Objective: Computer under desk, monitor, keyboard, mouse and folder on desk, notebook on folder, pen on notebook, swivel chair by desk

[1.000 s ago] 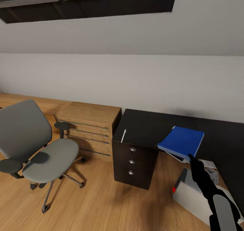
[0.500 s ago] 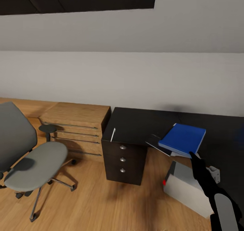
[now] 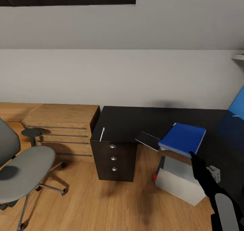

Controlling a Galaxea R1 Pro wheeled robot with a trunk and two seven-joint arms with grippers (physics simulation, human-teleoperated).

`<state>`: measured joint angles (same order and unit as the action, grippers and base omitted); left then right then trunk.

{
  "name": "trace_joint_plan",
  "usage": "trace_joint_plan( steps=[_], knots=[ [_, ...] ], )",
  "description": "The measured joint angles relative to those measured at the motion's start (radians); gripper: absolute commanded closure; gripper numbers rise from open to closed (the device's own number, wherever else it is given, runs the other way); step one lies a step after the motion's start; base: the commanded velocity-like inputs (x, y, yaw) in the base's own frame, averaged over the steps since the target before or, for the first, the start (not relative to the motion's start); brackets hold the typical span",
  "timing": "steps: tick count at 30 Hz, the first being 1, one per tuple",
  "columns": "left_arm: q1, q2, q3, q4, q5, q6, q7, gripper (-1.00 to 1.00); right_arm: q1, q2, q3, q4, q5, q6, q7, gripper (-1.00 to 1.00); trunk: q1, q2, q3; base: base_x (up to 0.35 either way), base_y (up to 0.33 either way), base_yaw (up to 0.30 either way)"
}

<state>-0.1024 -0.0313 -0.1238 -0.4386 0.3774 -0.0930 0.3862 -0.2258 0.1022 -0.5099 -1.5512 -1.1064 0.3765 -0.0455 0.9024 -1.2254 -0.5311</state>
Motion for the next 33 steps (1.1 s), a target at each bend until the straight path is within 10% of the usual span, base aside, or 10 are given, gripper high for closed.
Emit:
trace_joint_plan(
  steps=[33],
  knots=[
    [0.000,-0.001,-0.002,0.000,0.000,0.000,0.000,-1.00,0.000,-0.001,0.006,-0.001,-0.003,0.020,0.007,1.00,0.000,0.000,-0.028,0.000,0.000,-0.153]
  ],
)
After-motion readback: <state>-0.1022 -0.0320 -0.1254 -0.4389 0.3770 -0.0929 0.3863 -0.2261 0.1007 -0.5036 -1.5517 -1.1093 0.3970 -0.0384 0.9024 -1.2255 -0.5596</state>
